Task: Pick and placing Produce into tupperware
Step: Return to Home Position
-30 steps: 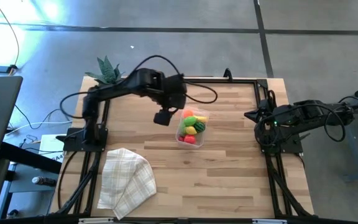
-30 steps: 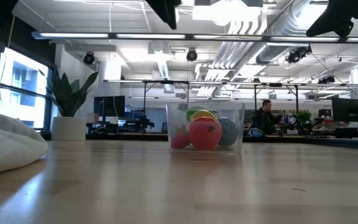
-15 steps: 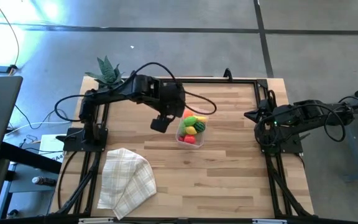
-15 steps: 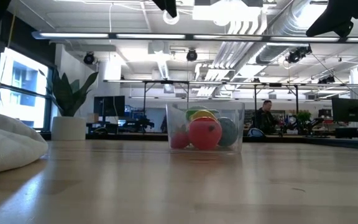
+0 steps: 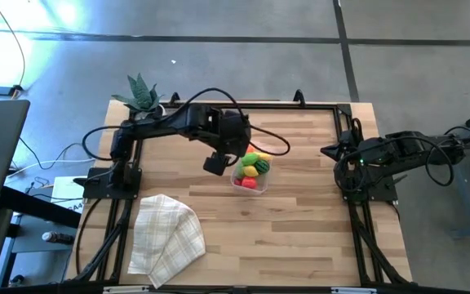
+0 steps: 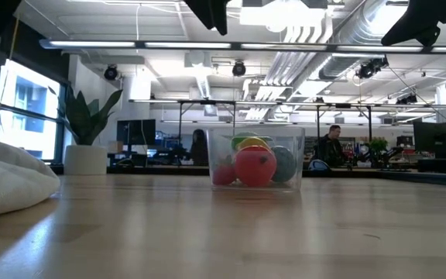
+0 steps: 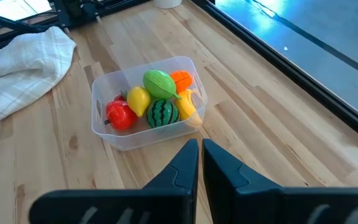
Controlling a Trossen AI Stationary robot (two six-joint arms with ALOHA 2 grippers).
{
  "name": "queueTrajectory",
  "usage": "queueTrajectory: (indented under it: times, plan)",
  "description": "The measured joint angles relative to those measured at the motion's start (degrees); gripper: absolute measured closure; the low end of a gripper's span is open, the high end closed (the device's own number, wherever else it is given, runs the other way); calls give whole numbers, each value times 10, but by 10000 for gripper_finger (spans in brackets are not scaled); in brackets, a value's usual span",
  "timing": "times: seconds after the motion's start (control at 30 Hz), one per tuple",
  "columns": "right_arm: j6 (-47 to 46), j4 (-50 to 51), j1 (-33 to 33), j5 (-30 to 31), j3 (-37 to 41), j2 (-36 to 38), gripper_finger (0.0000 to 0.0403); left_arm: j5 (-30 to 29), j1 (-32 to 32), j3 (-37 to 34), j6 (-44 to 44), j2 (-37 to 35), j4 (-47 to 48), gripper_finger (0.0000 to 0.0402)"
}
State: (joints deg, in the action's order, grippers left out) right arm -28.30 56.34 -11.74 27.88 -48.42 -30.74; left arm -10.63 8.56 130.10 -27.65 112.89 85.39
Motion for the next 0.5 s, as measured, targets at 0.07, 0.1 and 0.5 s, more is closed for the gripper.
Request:
queueTrajectory:
  times: [0.07,0.1,0.5]
  plan:
    - [1,0,0,0,0,0,392,-4,4,0,-5,1,1,135]
    - [1,0,0,0,0,0,392,-5,4,0,-5,-1,1,135]
    - [1,0,0,0,0,0,392,-85,-24,0,-24,-147,6,135]
